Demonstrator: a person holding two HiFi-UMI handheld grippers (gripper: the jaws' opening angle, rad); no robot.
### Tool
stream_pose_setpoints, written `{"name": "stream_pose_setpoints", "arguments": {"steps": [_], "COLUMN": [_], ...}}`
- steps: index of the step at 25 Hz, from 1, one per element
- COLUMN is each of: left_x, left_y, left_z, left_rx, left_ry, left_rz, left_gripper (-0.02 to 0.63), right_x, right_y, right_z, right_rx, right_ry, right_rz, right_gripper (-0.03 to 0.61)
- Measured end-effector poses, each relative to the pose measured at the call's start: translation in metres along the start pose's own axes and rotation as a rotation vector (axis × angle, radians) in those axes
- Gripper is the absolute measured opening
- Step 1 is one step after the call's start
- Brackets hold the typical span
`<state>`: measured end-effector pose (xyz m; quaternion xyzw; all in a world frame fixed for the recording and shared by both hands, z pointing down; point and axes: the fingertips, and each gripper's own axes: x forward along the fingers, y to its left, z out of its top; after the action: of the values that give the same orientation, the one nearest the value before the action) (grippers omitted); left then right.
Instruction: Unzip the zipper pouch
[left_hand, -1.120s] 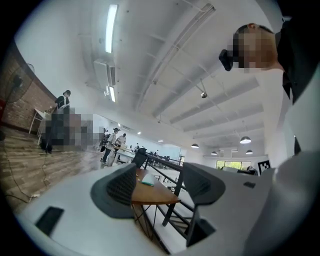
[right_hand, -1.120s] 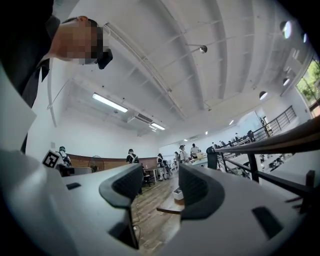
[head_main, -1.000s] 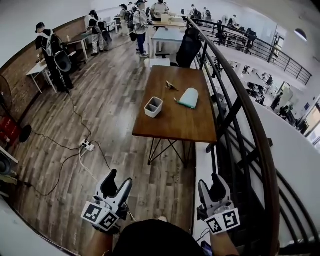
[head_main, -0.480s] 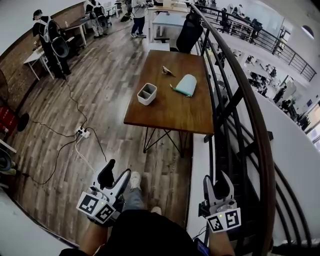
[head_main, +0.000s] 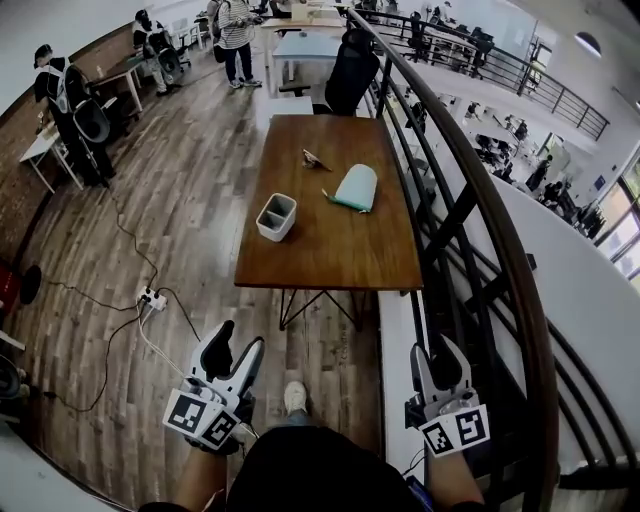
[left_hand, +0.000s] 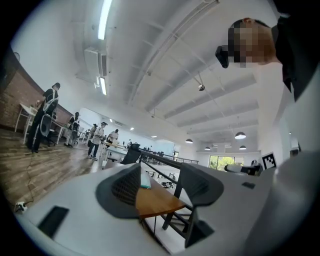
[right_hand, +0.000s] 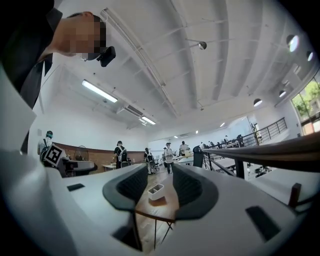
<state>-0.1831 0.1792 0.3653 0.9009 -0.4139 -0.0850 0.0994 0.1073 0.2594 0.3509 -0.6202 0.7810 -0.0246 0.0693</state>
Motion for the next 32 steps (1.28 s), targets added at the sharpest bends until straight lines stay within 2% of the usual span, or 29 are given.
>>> {"name": "stream_pose_setpoints", "arguments": {"steps": [5, 14, 20, 26, 32], "left_x": [0.04, 0.086, 0.113, 0.146, 0.193], "left_y": [0.025, 0.082, 0.1, 0.104, 0.101], "left_z": [-0.001, 0.012, 0.01, -0.004, -0.009], "left_rx": [0.001, 0.015, 0.006, 0.009, -0.003], "left_ry": [0.022, 0.018, 0.033, 0.061, 0.058], "left_rz": [-0.051, -0.054, -0.058, -0.048, 0.001], "left_gripper": [0.258, 0.258, 0.259, 0.275, 0.276], "right_x": [0.052, 0.129, 0.154, 0.179, 0.222], "right_y": [-0.004, -0.003, -0.012, -0.046, -0.096], "right_z": [0.002, -0.003, -0.014, -0.023, -0.031], "right_rx": [-0.008, -0.055, -0.044, -0.053, -0.05], "right_ry": [0.009, 0.03, 0.063, 0.068, 0.107], "right_rz": [-0.008, 0.001, -0.001, -0.012, 0.044], "right_gripper": [0.155, 0.184, 0.192, 0.254, 0.27]}}
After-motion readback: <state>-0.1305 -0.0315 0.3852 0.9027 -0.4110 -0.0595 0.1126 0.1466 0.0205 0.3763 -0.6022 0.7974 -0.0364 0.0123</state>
